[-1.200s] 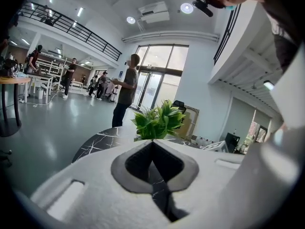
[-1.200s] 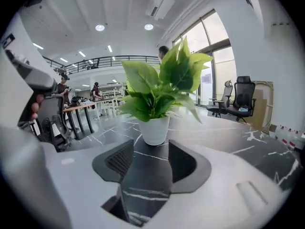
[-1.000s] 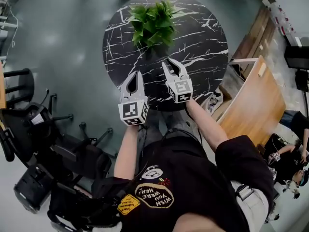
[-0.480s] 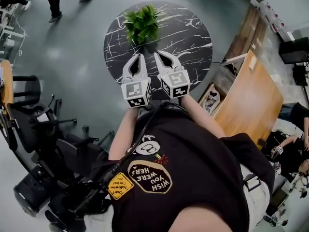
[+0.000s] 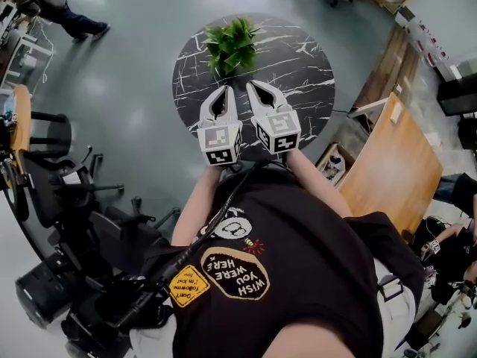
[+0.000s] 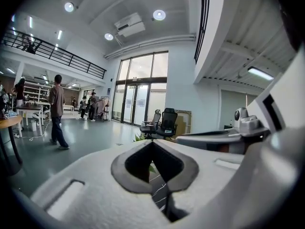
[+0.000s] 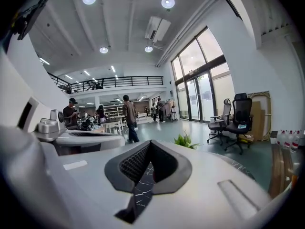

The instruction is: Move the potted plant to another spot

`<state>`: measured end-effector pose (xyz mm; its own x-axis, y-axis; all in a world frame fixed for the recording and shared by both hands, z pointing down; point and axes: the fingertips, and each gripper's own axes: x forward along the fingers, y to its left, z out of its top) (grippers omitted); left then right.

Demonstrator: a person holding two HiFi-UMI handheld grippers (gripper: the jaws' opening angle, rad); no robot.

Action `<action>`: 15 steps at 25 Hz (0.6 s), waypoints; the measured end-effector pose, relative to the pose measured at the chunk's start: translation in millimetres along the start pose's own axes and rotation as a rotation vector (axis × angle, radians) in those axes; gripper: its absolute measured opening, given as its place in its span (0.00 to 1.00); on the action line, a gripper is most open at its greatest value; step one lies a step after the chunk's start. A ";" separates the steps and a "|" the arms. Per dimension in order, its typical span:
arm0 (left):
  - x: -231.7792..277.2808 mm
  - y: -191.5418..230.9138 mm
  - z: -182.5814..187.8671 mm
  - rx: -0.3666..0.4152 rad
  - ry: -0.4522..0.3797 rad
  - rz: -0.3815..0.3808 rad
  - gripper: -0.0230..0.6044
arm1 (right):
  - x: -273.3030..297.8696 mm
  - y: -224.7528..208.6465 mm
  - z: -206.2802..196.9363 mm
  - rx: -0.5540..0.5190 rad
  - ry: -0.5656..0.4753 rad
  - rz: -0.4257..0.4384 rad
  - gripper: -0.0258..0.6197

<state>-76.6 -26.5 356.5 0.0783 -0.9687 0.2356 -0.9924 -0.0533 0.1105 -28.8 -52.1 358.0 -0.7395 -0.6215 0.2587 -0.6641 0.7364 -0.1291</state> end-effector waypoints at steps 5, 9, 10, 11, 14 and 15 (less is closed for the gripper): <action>-3.8 -6.1 -3.5 0.002 0.008 -0.017 0.04 | -3.9 1.5 -3.8 0.019 0.007 0.001 0.04; -3.5 -9.1 -3.8 0.009 0.010 -0.024 0.04 | -5.2 2.5 -2.7 0.015 0.004 0.003 0.04; -3.2 -9.7 -3.6 0.007 0.008 -0.026 0.04 | -5.3 3.2 -2.7 0.013 0.004 0.005 0.04; -2.9 -10.2 -3.3 0.005 0.006 -0.027 0.04 | -5.3 4.1 -2.6 0.012 0.005 0.008 0.04; -2.4 -11.0 -1.7 0.005 0.004 -0.029 0.04 | -5.0 5.9 -1.5 0.007 0.003 0.014 0.04; -2.1 -11.5 -1.2 0.006 0.003 -0.030 0.04 | -4.9 5.9 -1.1 0.005 0.003 0.015 0.04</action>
<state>-65.3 -23.6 355.8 0.1081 -0.9660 0.2349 -0.9902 -0.0835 0.1120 -28.9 -44.4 357.0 -0.7493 -0.6094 0.2590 -0.6531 0.7446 -0.1375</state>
